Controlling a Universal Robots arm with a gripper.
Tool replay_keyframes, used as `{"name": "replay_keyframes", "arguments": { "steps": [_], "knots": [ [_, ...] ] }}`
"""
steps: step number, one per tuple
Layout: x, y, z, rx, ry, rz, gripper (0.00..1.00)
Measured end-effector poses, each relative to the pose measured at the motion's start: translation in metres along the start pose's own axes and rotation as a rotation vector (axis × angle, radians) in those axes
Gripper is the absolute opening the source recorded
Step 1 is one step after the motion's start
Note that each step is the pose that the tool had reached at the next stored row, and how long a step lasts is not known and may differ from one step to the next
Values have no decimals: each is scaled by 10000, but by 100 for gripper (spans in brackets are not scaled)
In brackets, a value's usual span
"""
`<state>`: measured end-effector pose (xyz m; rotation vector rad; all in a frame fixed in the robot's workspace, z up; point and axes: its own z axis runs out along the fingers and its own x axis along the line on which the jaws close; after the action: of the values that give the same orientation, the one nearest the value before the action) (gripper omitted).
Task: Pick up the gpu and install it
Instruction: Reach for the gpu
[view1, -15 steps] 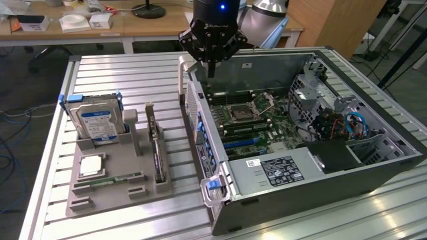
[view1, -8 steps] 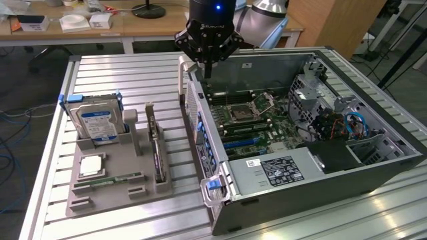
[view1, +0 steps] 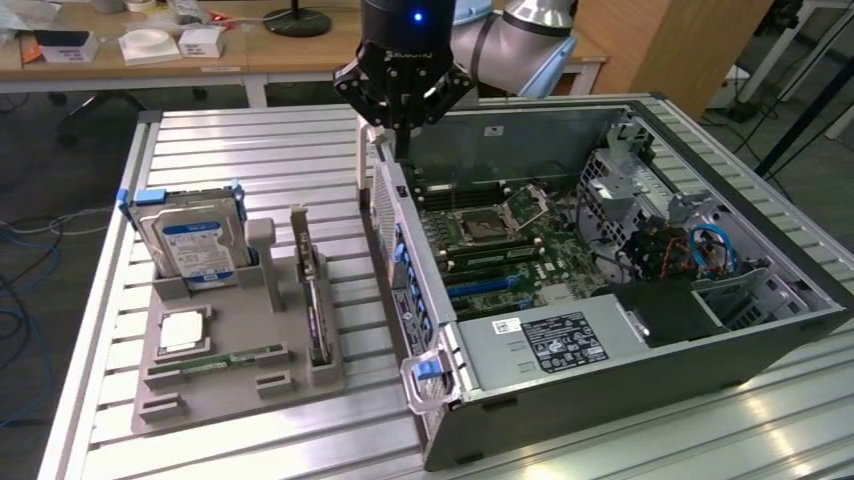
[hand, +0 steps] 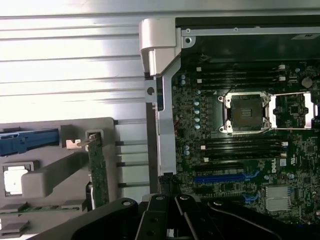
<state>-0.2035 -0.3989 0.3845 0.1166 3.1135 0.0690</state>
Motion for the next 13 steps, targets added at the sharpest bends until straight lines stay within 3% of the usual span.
{"name": "replay_keyframes", "arguments": {
  "steps": [13],
  "knots": [
    [155, -12, 14, 1, 1, 1, 11]
  ]
}}
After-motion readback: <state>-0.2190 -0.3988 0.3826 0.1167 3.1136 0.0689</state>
